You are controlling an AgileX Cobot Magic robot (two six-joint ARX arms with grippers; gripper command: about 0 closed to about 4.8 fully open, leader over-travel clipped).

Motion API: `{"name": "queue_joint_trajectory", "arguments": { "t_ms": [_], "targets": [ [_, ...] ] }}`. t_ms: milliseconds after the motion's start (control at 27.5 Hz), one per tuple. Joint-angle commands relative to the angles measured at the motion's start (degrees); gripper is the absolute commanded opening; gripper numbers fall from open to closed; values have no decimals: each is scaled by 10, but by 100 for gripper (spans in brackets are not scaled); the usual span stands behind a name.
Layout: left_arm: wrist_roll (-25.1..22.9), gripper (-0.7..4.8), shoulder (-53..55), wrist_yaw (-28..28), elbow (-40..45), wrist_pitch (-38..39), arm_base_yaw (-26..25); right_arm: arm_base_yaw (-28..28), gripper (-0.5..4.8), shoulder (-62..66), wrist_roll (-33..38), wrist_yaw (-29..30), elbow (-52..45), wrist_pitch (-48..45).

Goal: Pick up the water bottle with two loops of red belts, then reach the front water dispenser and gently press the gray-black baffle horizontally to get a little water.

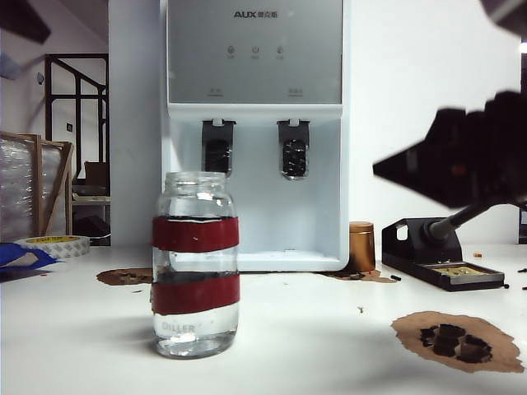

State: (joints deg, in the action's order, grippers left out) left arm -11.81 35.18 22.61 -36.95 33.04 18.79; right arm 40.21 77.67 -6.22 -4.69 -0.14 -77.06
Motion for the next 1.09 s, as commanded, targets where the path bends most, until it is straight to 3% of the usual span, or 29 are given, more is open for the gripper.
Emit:
{"name": "queue_joint_trajectory", "arguments": {
  "t_ms": [36, 109, 218, 400, 618, 800, 946, 1091],
  "targets": [
    [-43, 280, 1, -82, 0, -10, 0, 0, -2, -35, -18, -15, -2, -15],
    [-43, 118, 1, -96, 2, -10, -1, 0, -2, -61, -26, -25, -2, -15],
    [-43, 4, 0, -98, 11, -23, -9, 0, -2, -106, -26, -29, -2, -13],
    [-43, -5, -8, -98, 38, -77, -28, 0, -2, -194, -20, -28, -2, 49],
    [-42, -5, -69, -76, 88, -134, -55, 0, -2, -390, 21, 24, 7, 300],
    [-42, -5, -114, -32, 107, -156, -54, 0, -2, -510, 7, 37, 59, 550],
    [6, -5, -120, -35, 132, -174, -58, 0, -2, -560, 7, 39, 70, 615],
    [20, -5, -121, -33, 141, -193, -73, 0, -2, -582, 23, 38, 70, 643]
  ]
}}
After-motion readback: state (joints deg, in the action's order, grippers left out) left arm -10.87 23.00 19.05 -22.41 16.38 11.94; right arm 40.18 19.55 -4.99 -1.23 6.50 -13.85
